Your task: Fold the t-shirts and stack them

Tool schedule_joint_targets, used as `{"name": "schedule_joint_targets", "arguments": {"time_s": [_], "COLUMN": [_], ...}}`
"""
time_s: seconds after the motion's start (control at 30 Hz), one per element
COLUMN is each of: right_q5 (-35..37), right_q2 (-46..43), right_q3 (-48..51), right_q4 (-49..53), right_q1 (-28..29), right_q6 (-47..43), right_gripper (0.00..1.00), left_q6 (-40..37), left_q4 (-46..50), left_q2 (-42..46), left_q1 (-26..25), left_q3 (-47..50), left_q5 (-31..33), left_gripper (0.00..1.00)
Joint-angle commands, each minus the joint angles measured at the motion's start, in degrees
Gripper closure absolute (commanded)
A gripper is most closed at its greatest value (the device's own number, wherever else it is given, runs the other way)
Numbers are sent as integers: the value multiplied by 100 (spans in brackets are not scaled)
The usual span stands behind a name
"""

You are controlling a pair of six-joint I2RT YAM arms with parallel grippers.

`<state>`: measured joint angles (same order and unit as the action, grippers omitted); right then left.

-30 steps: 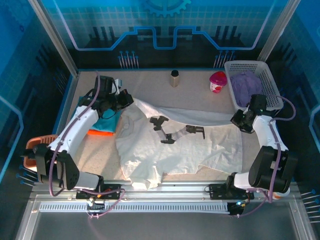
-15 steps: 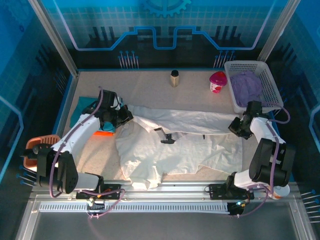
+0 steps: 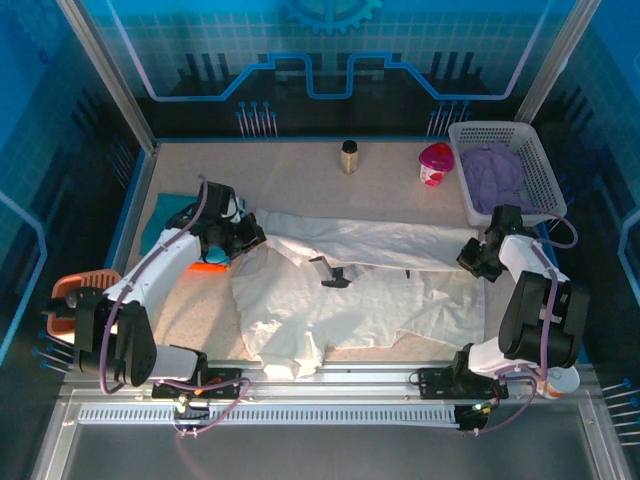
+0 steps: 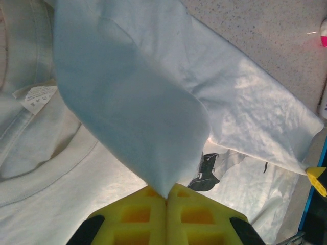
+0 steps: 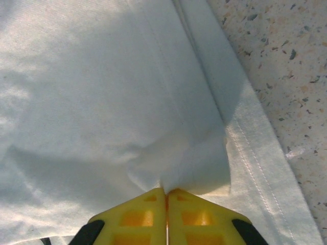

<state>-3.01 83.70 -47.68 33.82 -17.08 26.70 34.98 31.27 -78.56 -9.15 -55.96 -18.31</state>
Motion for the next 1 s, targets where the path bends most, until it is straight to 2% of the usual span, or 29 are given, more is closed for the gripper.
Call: {"name": "schedule_joint_targets", "arguments": {"time_s": [0.0, 0.07, 0.2, 0.27, 0.33, 0.4, 0.5, 0.57, 0.77, 0.87, 0.97], "right_q5": [2, -11, -118, -210, -295, -341, -406, -475, -729, -788, -916], "right_q2": [-75, -97, -179, -261, -365, -519, -821, -1047, -1766, -2060, -2238], "right_q3": [51, 54, 50, 58, 73, 83, 136, 195, 526, 723, 846], "right_q4": [13, 10, 19, 26, 49, 76, 83, 62, -75, -186, -251], "right_q1": [-94, -94, -94, -94, -94, -79, -35, 19, 255, 359, 382], "right_q6": [-60, -66, -55, -62, -71, -66, -57, -57, -38, -25, -24], "right_gripper": [91, 90, 78, 66, 52, 37, 11, 1, 0, 0, 0], "left_q6": [-197, -226, -384, -462, -562, -649, -676, -703, -818, -1020, -1434], "left_q4": [295, 325, 577, 760, 1041, 1273, 1267, 1207, 729, 393, 369], "left_q2": [-98, -108, -166, -214, -308, -396, -254, -60, -90, -529, -1137], "left_q1": [53, 53, 53, 53, 49, 53, 30, -187, -1556, -1924, -2237], "left_q3": [65, 182, 318, 357, 349, 332, 367, 305, 32, -85, -435], "left_q5": [84, 106, 445, 724, 1073, 1333, 1391, 1535, 1760, 1716, 1939], "left_gripper": [100, 100, 99, 92, 65, 52, 51, 53, 58, 63, 70]}}
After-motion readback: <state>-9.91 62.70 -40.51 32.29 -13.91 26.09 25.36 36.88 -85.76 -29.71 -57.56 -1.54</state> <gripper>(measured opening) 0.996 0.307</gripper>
